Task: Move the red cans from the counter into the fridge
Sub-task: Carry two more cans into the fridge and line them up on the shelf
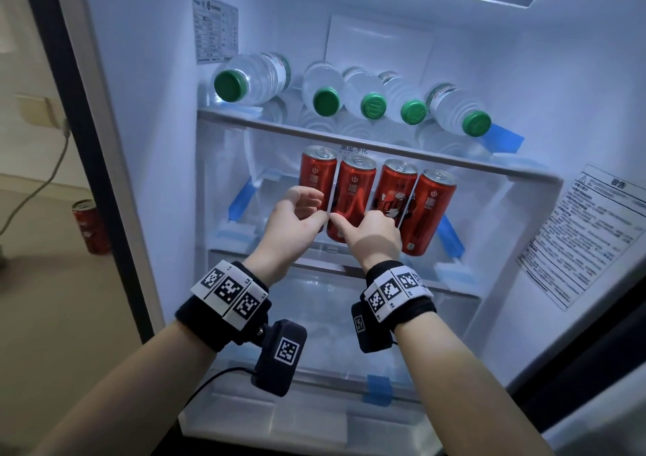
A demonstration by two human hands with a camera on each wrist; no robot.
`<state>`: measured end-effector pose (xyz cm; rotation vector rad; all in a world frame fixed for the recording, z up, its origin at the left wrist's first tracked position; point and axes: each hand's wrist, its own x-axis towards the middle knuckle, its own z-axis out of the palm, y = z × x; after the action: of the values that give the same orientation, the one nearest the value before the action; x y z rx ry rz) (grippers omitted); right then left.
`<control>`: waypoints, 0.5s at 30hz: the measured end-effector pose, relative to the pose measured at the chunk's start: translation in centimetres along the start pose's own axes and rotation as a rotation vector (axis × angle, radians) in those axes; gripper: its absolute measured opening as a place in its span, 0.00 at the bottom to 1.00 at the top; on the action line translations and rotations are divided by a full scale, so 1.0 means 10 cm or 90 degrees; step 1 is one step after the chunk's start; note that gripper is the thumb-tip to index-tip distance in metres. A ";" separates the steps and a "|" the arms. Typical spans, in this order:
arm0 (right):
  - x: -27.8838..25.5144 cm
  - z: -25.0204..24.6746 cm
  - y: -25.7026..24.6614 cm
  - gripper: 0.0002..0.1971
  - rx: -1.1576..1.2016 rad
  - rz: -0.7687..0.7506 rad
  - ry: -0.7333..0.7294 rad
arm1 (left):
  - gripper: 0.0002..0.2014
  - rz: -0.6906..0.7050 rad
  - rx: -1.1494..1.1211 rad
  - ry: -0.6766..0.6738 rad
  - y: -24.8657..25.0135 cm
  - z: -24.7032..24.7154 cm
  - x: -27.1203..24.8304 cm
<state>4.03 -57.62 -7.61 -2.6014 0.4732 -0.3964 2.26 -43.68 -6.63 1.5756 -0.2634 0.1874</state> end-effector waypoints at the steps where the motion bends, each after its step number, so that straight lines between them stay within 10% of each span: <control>1: -0.01 -0.04 0.00 0.32 -0.034 -0.003 -0.004 | 0.09 0.001 -0.001 0.005 0.00 0.00 0.00; 9: -0.15 -0.02 -0.12 0.22 -0.052 -0.075 0.063 | 0.07 -0.007 -0.014 0.024 -0.03 -0.15 -0.18; 15: -0.63 0.15 -0.45 0.23 0.263 -0.427 0.374 | 0.09 0.095 -0.039 0.033 0.02 -0.55 -0.48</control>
<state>0.01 -50.82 -7.97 -2.1352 -0.3081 -1.3373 -2.20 -37.92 -7.66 1.4883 -0.3435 0.3326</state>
